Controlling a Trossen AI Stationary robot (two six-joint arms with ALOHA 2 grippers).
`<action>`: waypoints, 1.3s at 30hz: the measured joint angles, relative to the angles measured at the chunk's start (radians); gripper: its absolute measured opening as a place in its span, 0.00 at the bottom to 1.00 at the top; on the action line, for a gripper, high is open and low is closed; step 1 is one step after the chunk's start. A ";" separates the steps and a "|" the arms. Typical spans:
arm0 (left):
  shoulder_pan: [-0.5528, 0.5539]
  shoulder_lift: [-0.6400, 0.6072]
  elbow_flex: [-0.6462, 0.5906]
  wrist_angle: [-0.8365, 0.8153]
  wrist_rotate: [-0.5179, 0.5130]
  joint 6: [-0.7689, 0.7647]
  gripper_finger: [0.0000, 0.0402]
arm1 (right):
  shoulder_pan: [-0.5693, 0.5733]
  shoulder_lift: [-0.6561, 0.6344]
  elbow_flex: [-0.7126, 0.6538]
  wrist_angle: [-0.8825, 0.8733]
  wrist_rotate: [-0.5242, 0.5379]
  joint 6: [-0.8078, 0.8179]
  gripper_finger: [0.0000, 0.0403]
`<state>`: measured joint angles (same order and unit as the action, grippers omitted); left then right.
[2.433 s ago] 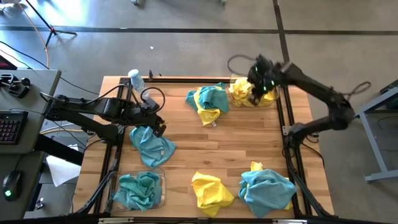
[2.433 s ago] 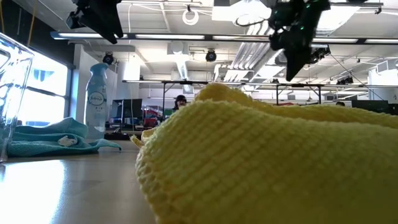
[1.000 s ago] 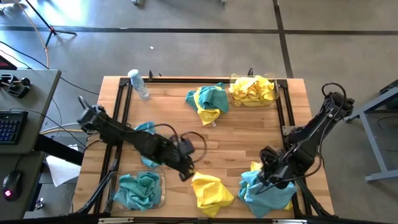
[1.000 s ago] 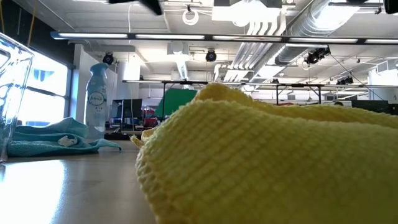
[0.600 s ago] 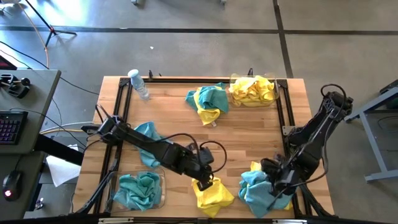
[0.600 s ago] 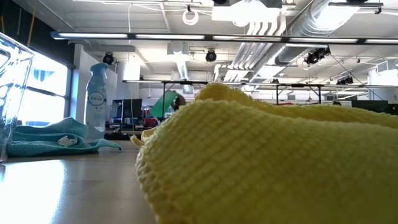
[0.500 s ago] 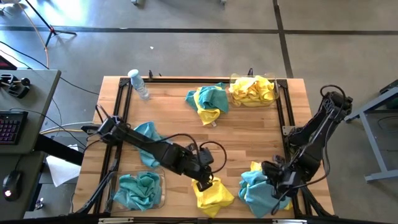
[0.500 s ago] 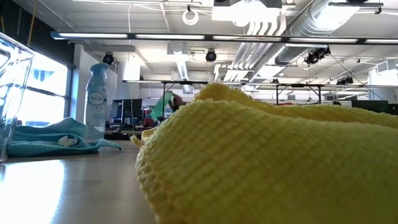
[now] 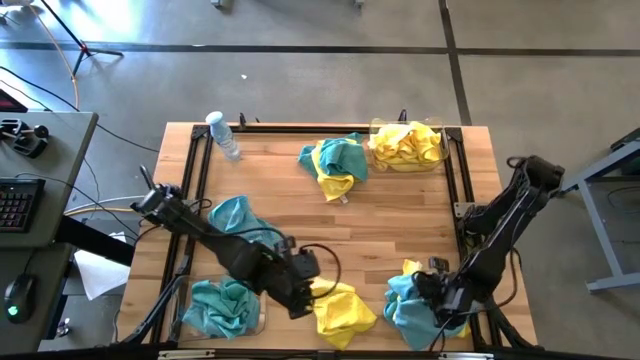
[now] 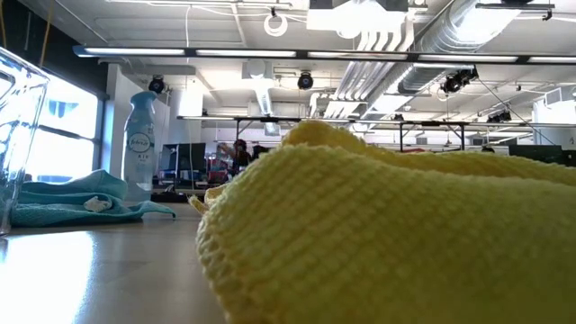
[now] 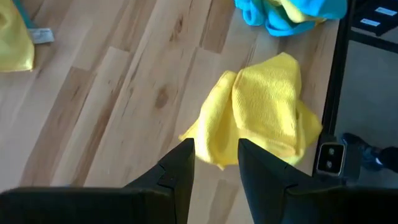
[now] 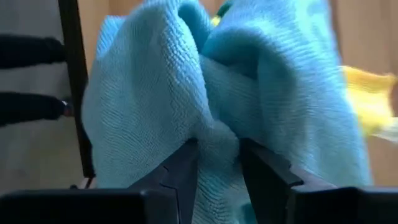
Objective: Sort microfiber towel by color & place in baskets
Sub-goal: Put the blue microfiber towel into the bottom transparent bin
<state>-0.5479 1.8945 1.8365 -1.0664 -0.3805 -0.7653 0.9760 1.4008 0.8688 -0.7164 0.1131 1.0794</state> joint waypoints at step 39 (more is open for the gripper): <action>0.074 -0.637 -0.767 0.946 -0.117 0.487 0.32 | -0.527 0.106 0.668 0.088 0.376 -0.613 0.00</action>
<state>-0.4741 1.2579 1.0695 -0.1200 -0.4976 -0.2780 0.4494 1.5070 1.5372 -0.6287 0.4886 0.4668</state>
